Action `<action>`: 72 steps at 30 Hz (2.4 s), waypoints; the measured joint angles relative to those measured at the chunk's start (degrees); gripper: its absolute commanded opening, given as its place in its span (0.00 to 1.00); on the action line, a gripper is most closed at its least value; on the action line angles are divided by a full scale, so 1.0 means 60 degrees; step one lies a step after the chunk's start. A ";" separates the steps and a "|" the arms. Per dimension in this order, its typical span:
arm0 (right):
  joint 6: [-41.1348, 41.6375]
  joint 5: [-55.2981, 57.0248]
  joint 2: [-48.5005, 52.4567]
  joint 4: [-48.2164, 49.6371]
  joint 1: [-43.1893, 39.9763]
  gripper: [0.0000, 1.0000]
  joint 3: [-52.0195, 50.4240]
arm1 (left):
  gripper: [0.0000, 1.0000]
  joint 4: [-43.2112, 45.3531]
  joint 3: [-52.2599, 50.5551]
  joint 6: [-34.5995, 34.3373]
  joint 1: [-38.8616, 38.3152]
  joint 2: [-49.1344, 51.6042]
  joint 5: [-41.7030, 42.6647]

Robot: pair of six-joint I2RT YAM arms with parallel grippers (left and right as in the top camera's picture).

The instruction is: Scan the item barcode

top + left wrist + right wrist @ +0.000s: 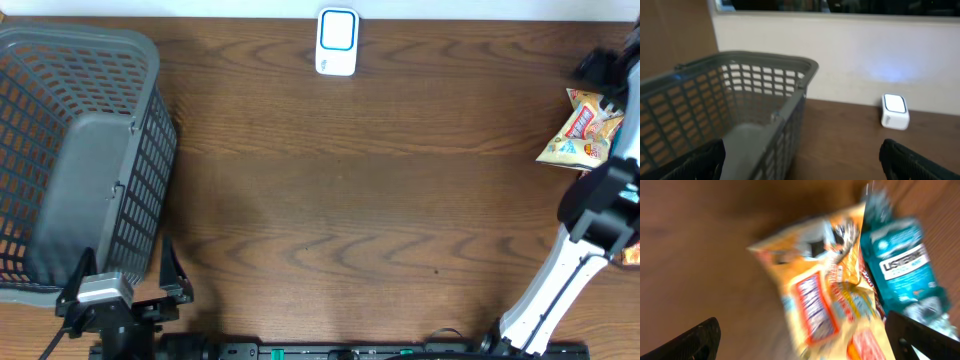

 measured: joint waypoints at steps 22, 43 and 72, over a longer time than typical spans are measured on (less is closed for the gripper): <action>0.0193 -0.0408 -0.6903 -0.0430 0.5231 0.99 0.0186 | 0.98 0.3340 -0.1293 -0.0084 0.0000 0.0066 0.2233; 0.0597 -0.0401 -0.7781 -0.2007 0.5661 0.99 0.0186 | 0.98 0.3632 -0.4798 -0.0222 0.0000 0.0335 0.3155; 0.0594 -0.0976 -0.8280 -0.2452 0.5661 0.99 0.0186 | 0.98 -0.1107 -0.5034 -0.0255 0.0000 0.0335 0.3348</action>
